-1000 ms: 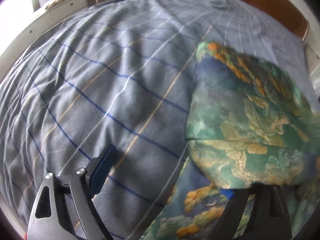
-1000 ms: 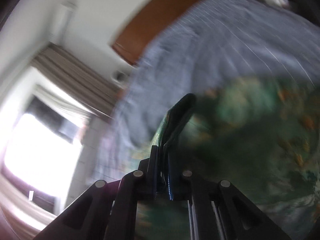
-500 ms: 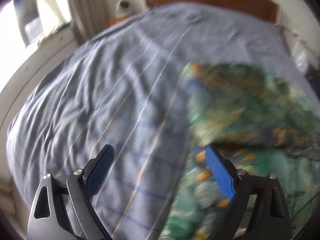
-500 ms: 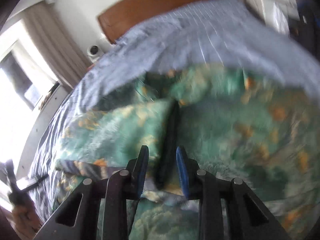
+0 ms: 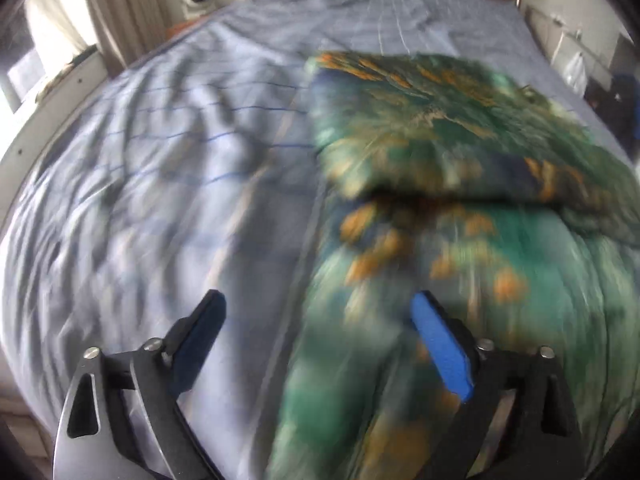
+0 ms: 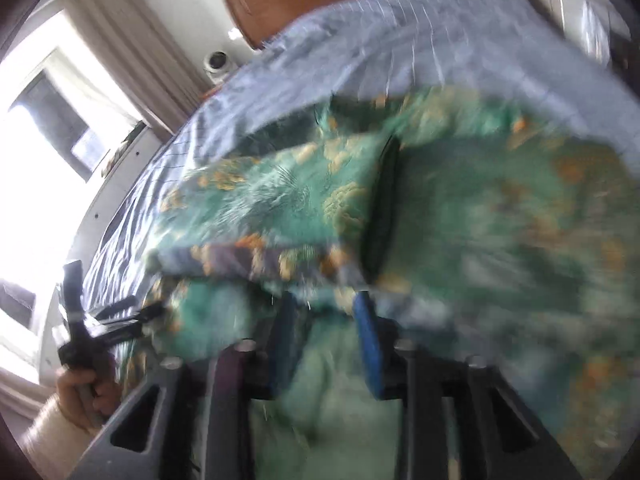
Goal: Fold large clothes
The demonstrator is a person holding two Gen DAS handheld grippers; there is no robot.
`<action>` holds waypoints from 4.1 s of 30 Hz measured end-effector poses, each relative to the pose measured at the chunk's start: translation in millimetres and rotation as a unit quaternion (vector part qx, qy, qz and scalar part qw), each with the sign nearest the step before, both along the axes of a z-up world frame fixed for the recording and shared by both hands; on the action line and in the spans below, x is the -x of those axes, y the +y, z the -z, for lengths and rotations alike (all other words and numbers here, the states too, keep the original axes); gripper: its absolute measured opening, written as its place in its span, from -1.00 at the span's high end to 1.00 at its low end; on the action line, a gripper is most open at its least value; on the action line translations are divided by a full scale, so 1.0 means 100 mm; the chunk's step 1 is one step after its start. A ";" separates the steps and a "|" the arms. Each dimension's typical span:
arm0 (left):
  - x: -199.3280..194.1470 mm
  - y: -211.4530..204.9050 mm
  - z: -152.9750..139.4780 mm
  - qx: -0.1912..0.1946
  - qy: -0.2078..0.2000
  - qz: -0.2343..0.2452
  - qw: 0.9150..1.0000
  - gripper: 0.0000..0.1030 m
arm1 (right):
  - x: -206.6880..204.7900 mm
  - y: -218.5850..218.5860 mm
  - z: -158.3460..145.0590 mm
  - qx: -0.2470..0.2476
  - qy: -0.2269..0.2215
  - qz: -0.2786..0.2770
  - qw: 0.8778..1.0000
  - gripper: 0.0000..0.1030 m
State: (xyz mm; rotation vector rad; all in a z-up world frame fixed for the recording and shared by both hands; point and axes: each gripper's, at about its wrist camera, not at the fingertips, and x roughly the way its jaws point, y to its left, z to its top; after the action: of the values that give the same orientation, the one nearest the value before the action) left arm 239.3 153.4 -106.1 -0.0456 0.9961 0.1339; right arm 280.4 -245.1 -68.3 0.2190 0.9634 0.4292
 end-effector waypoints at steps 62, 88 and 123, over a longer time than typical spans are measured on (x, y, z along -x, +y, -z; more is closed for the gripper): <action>0.61 0.10 -1.45 0.261 -0.108 0.125 0.951 0.83 | 1.59 -2.14 -0.57 -0.229 -0.016 0.020 0.973 0.77; -1.94 0.42 -1.08 0.219 -0.074 0.005 0.973 -0.87 | -1.24 -2.54 -0.20 -0.262 -0.003 0.213 0.941 -0.48; -1.45 -0.33 -0.43 -0.005 -0.051 0.011 0.999 -0.59 | -0.75 -1.92 0.17 0.027 -0.014 0.164 0.986 -0.28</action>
State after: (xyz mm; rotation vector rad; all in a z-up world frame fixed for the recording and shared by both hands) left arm 383.9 120.3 -63.4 -0.0321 0.8929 0.1144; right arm 354.9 -436.8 -85.5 0.3166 0.8911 0.1037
